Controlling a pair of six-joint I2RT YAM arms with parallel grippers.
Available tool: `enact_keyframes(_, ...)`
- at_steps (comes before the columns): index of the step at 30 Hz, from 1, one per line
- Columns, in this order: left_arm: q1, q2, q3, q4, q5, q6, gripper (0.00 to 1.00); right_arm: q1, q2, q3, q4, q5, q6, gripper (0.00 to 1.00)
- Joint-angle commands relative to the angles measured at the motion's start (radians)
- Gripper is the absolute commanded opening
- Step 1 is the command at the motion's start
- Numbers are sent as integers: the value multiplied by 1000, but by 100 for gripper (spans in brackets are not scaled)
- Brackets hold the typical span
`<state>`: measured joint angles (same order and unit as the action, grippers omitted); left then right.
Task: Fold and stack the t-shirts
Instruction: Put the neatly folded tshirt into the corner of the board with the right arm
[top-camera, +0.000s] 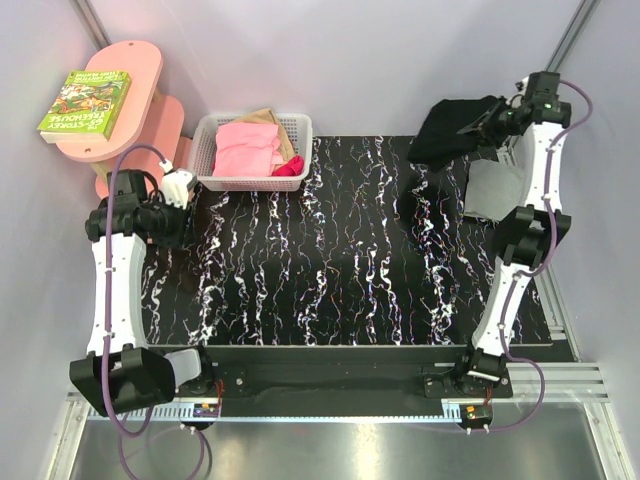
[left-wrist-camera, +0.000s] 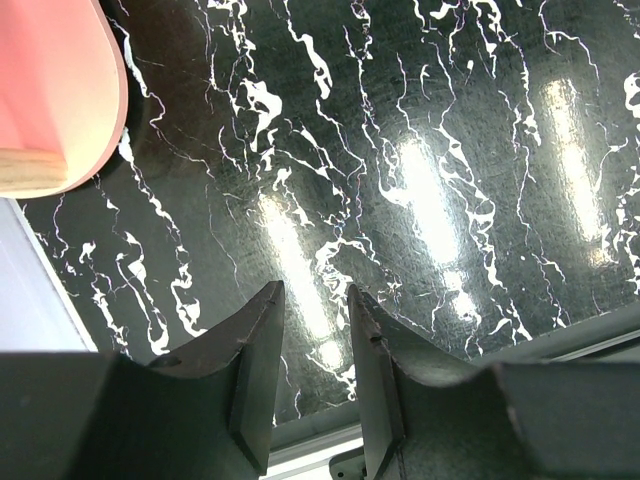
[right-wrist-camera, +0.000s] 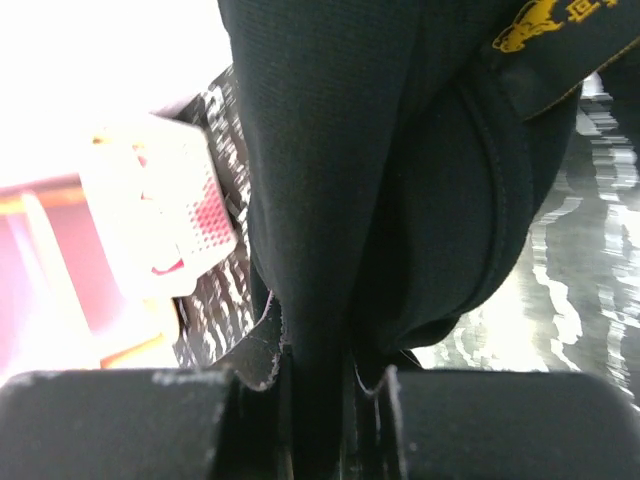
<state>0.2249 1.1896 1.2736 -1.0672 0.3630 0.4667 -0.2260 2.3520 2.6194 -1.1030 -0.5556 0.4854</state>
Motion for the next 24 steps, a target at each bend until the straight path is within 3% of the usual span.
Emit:
enact_keyframes(1, 5, -27, 4, 23, -2, 3, 37, -81, -108, -31, -14, 77, 19, 0)
enact_keyframes(14, 5, -33, 20, 12, -13, 21, 37, -231, -198, -334, -20, 230, 30, 1)
enact_keyframes(18, 5, -31, 44, 4, -10, 30, 37, -231, -180, -443, -63, 367, 18, 33)
enact_keyframes(20, 8, -28, 52, 3, -12, 35, 37, -231, -200, -459, -89, 459, 10, 56)
enact_keyframes(21, 7, -28, 55, 1, -12, 39, 37, -231, -213, -479, -89, 501, 15, 69)
enact_keyframes(22, 7, -21, 56, 1, -9, 39, 37, -231, -239, -481, -99, 522, 22, 99)
enact_keyframes(24, 8, -16, 59, 0, 1, 35, 37, -231, -260, -464, -132, 537, 35, 100)
